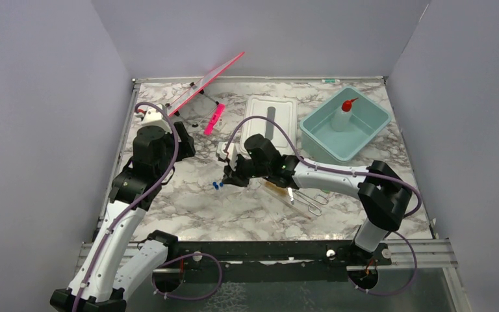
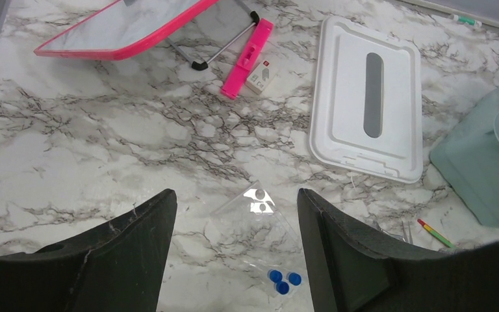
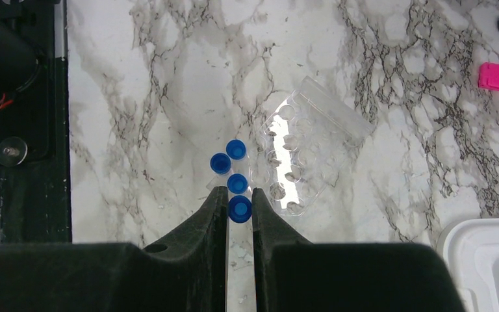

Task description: Organize the chemistry lab equipment

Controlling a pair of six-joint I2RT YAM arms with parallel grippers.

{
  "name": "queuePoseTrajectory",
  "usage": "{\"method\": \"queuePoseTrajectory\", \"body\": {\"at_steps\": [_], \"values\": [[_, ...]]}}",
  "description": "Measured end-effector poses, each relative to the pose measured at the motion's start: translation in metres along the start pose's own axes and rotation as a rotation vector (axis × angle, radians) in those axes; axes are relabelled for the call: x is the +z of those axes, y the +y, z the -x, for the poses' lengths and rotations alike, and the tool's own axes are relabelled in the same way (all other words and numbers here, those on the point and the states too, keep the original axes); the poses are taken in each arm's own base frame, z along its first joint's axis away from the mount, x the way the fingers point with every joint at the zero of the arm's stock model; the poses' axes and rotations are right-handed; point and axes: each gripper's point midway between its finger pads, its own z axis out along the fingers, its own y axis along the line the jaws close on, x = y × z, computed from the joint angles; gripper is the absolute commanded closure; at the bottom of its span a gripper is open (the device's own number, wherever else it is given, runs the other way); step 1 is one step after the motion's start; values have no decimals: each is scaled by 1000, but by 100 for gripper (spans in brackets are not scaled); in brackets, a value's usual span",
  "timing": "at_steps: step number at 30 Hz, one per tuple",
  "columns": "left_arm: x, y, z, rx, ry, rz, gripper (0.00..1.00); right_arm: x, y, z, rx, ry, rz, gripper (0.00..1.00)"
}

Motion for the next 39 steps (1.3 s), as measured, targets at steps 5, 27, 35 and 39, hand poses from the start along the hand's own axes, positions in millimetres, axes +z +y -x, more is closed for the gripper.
{"method": "queuePoseTrajectory", "body": {"at_steps": [5,27,35,39], "values": [[1,0,-1,10,3,1,29,3,-1,-5,-5,11,-1,87],[1,1,-1,23,5,2,29,11,-8,-22,-18,54,-29,80],[1,1,-1,26,5,2,29,11,-6,-30,1,81,-23,58],[1,1,-1,29,5,2,29,11,-5,-30,18,85,-22,53]]}}
